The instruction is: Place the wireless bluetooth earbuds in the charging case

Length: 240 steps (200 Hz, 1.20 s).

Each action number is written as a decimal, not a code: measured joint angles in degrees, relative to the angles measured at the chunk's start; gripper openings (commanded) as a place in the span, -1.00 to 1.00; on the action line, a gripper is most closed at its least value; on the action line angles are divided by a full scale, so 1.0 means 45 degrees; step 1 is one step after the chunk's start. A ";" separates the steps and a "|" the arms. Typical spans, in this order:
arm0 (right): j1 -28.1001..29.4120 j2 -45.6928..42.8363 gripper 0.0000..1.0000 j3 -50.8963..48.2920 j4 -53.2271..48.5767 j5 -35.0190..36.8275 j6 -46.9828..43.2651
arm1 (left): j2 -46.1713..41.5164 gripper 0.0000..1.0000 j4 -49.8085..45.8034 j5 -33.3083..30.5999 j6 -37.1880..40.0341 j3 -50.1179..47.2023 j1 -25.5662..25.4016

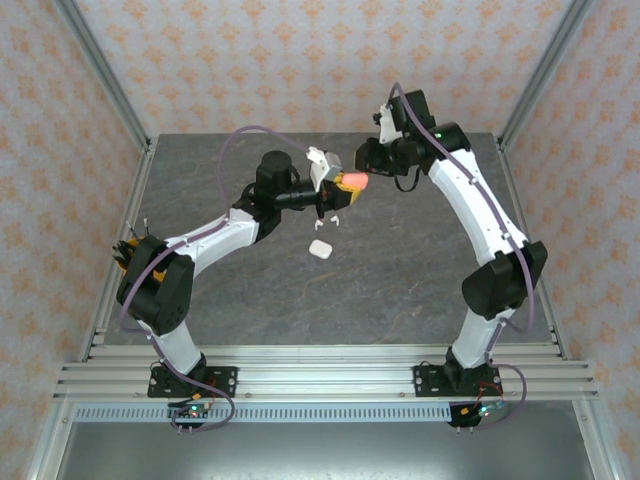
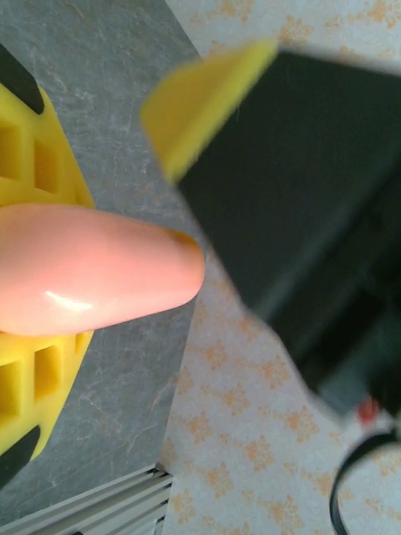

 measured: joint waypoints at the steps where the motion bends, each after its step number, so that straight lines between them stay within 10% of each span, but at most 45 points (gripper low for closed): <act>1: 0.0005 -0.0029 -0.46 -0.0019 -0.0010 0.0000 -0.0005 | 0.0000 -1.00 0.0005 0.0000 -0.0005 0.0000 0.0000; 97: -0.0976 -0.3123 -0.30 -0.3929 0.1622 0.2419 0.2069 | 0.1146 -1.00 -0.0733 -0.1258 -0.1511 0.0733 0.0175; 240: -0.0971 -0.3963 -0.31 -0.8534 0.3871 0.2375 0.3997 | 0.8544 -1.00 -1.2177 -0.1972 -0.5144 1.0069 0.2346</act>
